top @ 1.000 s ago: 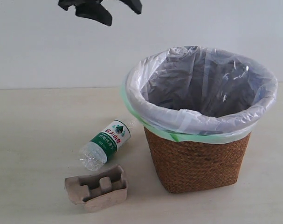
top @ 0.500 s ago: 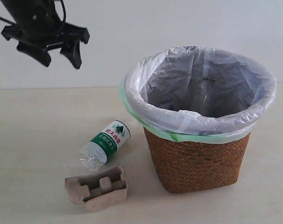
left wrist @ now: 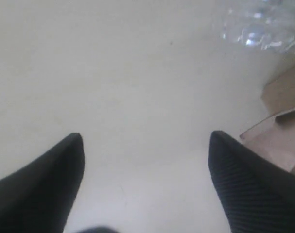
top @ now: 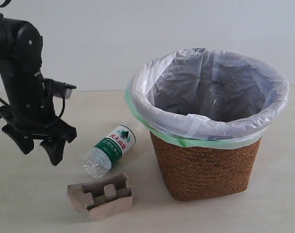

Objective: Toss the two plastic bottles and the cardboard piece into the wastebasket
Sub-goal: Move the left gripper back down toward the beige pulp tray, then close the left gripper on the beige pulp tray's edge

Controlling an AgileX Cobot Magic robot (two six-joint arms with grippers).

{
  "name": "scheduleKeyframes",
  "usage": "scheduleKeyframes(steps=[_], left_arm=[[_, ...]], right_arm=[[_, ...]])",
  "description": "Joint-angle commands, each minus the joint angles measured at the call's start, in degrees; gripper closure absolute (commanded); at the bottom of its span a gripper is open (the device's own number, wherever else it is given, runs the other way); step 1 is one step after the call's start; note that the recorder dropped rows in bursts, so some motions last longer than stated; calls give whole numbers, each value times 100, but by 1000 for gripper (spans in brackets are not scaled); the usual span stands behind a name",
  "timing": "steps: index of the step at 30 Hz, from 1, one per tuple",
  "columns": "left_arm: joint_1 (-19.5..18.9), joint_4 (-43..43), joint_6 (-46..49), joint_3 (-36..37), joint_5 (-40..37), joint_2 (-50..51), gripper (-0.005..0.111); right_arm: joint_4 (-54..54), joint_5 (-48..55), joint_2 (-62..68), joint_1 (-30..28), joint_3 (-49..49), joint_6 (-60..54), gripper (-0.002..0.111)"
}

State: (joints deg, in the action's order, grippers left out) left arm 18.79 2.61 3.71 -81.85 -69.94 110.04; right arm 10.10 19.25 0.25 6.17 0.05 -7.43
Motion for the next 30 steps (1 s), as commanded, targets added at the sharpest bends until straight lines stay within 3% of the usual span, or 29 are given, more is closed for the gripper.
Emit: scheduleKeyframes(steps=[1,12,23,30], left_arm=[[10,-113,133,495,-3,-86,40],[213,-2178,1803,927,-3,-339,40],[1077,-1910,2642,1378,-3,-871,40],[1184,-1655,3281,1386,-2,-879,40]], right_arm=[[-29,-36,-25,-30,-5,-23,108],[-29,-36,-25,-30,-5,-23,108],[-29,-36,-25,-30,-5,-23,108],[-29,-36,-25,-30,-5,-23,108]])
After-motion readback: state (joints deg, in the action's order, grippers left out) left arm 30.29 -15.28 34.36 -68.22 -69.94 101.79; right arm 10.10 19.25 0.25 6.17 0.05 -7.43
